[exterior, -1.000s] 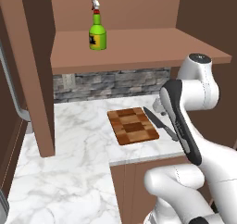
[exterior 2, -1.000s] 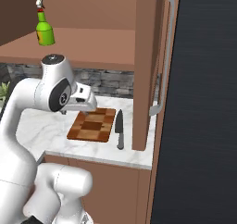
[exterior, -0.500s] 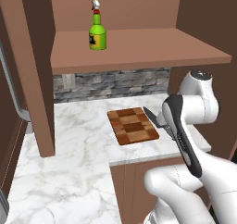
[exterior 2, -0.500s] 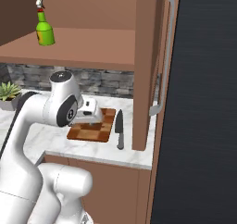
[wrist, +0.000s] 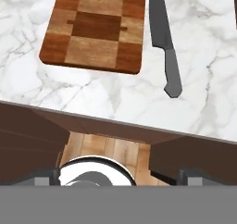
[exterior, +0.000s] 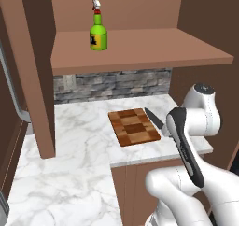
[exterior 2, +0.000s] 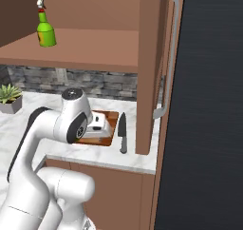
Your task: Move the cutting board and knife to the sink. Then move spray from the cabinet to the counter.
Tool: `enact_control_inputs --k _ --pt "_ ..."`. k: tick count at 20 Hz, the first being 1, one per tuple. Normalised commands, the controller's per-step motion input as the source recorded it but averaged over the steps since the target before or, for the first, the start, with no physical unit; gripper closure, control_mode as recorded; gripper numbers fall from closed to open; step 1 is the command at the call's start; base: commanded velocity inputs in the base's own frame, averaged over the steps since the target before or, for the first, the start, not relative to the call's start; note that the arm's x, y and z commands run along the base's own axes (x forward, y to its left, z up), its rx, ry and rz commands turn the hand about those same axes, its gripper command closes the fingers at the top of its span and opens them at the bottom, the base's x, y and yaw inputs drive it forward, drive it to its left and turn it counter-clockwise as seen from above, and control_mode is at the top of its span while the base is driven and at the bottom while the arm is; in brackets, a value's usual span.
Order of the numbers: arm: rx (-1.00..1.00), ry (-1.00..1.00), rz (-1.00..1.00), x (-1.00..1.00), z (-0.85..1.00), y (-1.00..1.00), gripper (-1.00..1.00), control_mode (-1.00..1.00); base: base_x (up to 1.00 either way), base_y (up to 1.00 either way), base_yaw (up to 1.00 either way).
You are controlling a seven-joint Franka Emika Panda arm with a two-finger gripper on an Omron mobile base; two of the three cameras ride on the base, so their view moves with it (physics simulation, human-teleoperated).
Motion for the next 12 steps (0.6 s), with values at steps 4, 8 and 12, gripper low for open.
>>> enact_control_inputs --k 4,8,12 --pt "0.00 0.03 0.02 0.04 -0.38 -0.24 -1.00 -1.00 0.00 0.00 0.00" --pt "0.00 0.01 0.01 0.25 -0.35 -0.22 -1.00 -1.00 0.00 0.00 0.00" --pt "0.00 0.00 0.00 0.52 -0.11 -0.20 -1.00 -1.00 0.00 0.00 0.00"
